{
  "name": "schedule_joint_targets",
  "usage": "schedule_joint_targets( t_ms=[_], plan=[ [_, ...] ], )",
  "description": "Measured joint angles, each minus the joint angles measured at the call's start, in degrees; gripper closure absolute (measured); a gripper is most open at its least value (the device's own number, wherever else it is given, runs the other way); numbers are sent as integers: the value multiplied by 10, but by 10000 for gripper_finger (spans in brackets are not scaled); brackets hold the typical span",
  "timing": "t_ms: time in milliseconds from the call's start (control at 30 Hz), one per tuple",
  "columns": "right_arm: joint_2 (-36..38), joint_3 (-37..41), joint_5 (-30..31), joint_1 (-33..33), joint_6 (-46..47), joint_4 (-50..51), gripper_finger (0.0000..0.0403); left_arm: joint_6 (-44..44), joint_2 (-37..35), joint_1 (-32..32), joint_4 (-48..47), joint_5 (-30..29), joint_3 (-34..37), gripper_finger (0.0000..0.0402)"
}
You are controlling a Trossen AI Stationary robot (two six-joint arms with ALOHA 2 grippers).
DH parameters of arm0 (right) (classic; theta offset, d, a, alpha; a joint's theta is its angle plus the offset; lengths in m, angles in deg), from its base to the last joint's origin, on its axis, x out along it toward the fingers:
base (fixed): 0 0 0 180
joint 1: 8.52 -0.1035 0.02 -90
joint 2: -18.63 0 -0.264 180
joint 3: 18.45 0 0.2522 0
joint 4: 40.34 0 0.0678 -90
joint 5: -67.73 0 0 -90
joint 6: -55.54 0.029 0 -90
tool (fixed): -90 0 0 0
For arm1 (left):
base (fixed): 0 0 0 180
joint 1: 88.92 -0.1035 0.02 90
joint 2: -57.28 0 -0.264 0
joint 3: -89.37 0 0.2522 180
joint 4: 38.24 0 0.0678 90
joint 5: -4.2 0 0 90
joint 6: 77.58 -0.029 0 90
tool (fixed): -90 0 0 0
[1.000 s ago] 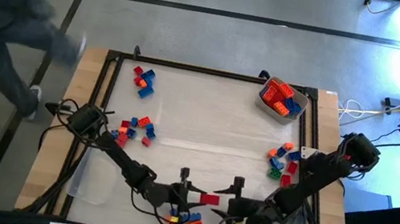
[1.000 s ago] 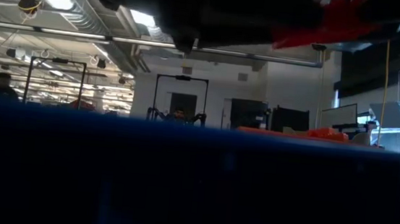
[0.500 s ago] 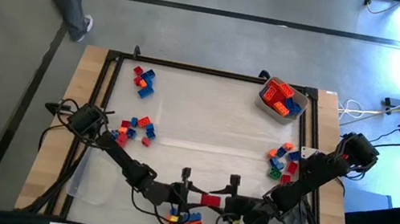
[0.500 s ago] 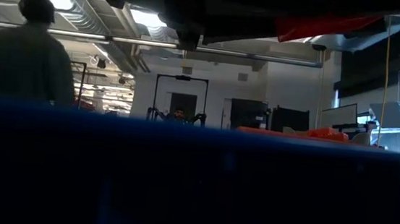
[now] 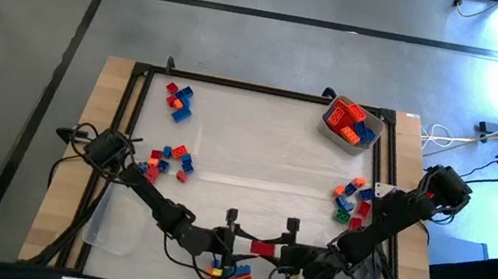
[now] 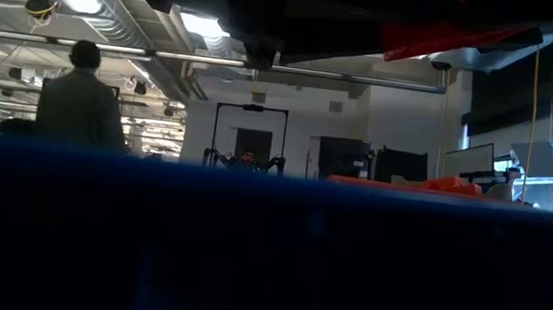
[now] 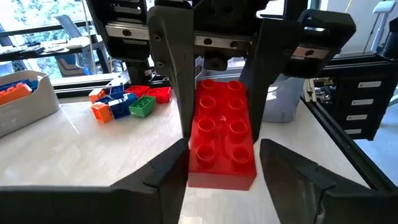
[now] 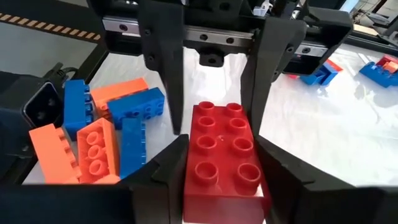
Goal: Sort blocks by size
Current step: Put the red game piece into the gray bin
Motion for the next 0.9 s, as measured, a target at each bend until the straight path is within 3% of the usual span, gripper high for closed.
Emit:
schedule_joint_targets(
  t_ms=[133,333,433,667,900],
  plan=[
    [25,0,17,-1,1,34,263,-3,-2,1,-22,-3,0,199],
    [85,0,93,6,16,124,261,41,-34,5,-160,-9,0,194],
    [125,-1,101,24,40,189,259,65,-38,4,-206,-14,0,194],
    [210,-1,104,118,82,351,260,96,-38,1,-255,-15,0,194],
    [274,-1,94,261,94,487,257,97,-38,0,-260,-15,0,194]
  ],
)
